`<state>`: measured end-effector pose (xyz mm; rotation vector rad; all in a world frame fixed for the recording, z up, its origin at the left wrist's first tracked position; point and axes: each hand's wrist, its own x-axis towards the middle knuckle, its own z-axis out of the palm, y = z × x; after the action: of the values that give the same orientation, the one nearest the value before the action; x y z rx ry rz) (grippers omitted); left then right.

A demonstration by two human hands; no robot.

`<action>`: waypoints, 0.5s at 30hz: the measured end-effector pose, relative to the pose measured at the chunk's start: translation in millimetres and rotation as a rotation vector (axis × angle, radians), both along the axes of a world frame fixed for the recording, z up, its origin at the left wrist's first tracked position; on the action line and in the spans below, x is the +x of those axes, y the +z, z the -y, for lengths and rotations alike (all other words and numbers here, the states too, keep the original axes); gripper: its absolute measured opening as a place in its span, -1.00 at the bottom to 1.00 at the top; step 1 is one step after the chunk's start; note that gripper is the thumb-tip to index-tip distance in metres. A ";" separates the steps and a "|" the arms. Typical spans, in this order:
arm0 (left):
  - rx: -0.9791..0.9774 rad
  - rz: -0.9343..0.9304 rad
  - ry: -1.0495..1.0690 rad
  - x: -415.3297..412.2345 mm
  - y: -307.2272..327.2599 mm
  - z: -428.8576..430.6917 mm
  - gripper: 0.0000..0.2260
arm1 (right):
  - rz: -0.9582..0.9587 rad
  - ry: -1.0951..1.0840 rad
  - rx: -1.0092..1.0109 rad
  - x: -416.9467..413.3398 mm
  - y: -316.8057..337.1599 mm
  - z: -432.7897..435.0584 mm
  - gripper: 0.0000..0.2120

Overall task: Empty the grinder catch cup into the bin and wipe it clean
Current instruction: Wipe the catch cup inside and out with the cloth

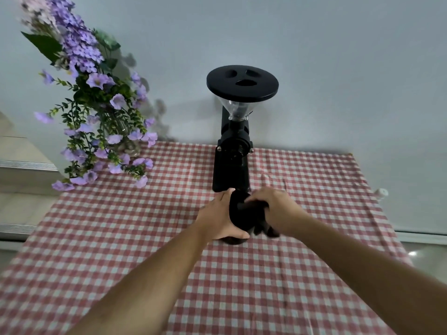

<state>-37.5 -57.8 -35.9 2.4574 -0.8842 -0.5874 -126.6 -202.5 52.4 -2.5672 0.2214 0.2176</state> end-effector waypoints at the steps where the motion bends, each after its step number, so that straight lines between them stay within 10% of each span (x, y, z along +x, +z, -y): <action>1: 0.017 -0.006 0.013 -0.7 0.9 0.7 0.05 | 0.033 0.009 -0.028 11.9 -0.9 2.2 -0.54; 8: 0.013 -0.015 0.046 -2.9 -1.1 0.7 0.15 | -0.170 0.244 -0.355 29.6 -26.9 -23.9 -0.54; 15: -0.021 -0.010 0.053 -4.1 0.0 -3.7 0.09 | -0.369 0.290 -0.103 32.3 15.2 12.7 -0.59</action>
<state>-41.6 -54.1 -35.9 2.4495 -0.8146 -0.5680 -94.3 -215.1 67.6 -2.6357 -0.0078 0.8101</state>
